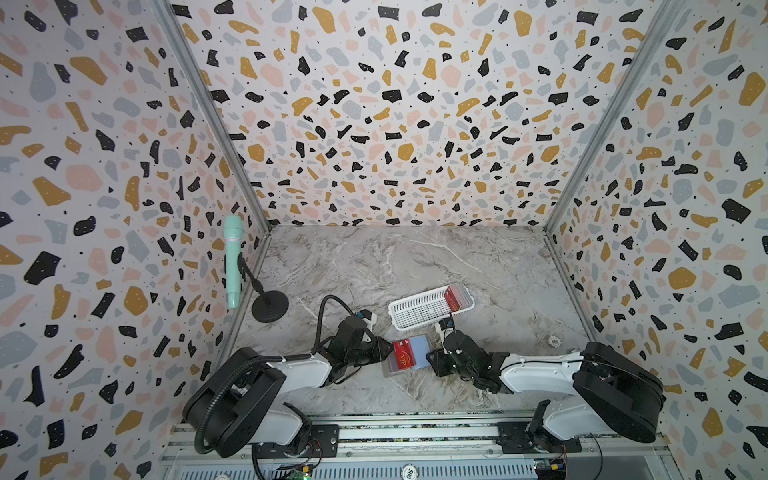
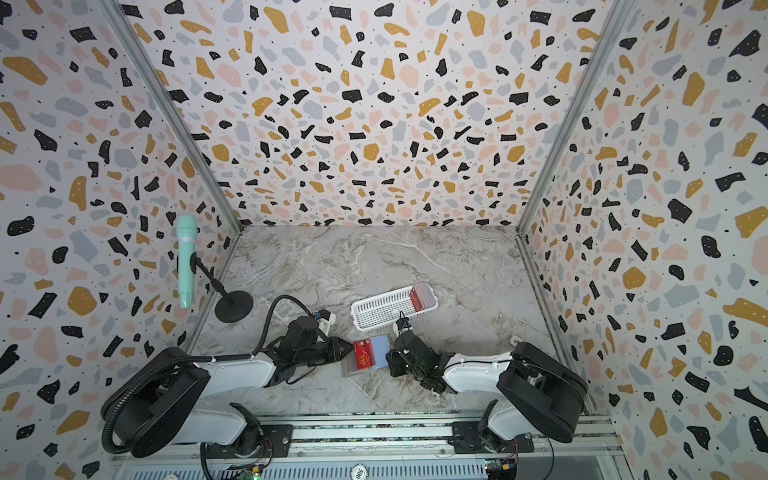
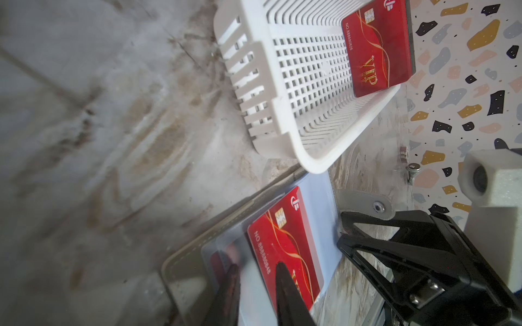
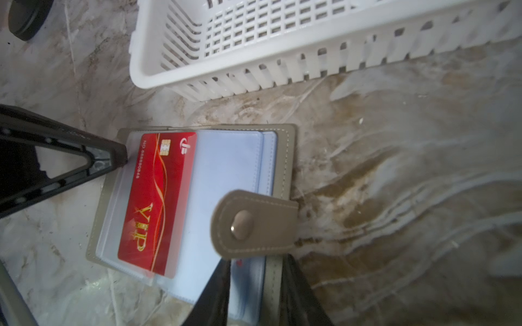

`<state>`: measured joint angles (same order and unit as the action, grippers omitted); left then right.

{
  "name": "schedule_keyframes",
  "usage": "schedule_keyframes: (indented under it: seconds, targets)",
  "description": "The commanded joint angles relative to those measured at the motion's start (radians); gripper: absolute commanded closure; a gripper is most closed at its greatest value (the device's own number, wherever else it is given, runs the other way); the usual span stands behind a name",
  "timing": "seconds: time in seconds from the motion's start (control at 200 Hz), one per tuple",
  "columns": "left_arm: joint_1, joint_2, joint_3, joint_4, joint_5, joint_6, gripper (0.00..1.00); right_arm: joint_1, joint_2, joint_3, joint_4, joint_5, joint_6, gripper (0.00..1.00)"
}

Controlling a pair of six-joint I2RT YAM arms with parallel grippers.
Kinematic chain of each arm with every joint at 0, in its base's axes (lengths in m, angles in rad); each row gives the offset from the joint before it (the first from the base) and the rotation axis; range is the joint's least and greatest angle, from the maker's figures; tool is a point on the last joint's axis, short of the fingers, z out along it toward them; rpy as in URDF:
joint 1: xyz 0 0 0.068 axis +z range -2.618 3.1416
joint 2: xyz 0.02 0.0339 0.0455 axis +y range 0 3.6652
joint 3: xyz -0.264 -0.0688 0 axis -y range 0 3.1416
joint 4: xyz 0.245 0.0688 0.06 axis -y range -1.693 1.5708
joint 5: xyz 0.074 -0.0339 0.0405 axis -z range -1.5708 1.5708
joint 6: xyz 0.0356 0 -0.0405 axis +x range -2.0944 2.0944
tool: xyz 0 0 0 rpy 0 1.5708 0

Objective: Insert credit cards into a card holder
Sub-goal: Insert the credit card into the card slot.

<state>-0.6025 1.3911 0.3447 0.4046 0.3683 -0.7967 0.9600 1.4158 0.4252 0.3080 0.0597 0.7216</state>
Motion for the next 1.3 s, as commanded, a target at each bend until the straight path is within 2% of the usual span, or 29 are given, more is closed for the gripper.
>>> schedule_keyframes:
  seconds: [0.0, 0.255, 0.416, 0.676, 1.297]
  targets:
    - [-0.014, 0.011, 0.023, -0.029, 0.011, 0.008, 0.75, 0.006, -0.006, -0.019, -0.043, 0.008, 0.012, 0.66]
    - [-0.037, -0.016, 0.045, -0.105, -0.025, 0.002, 0.75, 0.009, -0.002, -0.017, -0.044, 0.004, 0.013, 0.66]
    - [-0.052, -0.017, 0.081, -0.184, -0.043, 0.013, 0.71, 0.011, 0.003, -0.014, -0.046, 0.007, 0.014, 0.66]
    - [-0.089, 0.023, 0.115, -0.213, -0.061, -0.019, 0.66, 0.015, 0.016, -0.003, -0.057, 0.005, 0.006, 0.66]
    - [-0.15, 0.085, 0.138, -0.097, -0.04, -0.082, 0.66, 0.034, 0.013, 0.0, -0.046, 0.002, 0.02, 0.68]
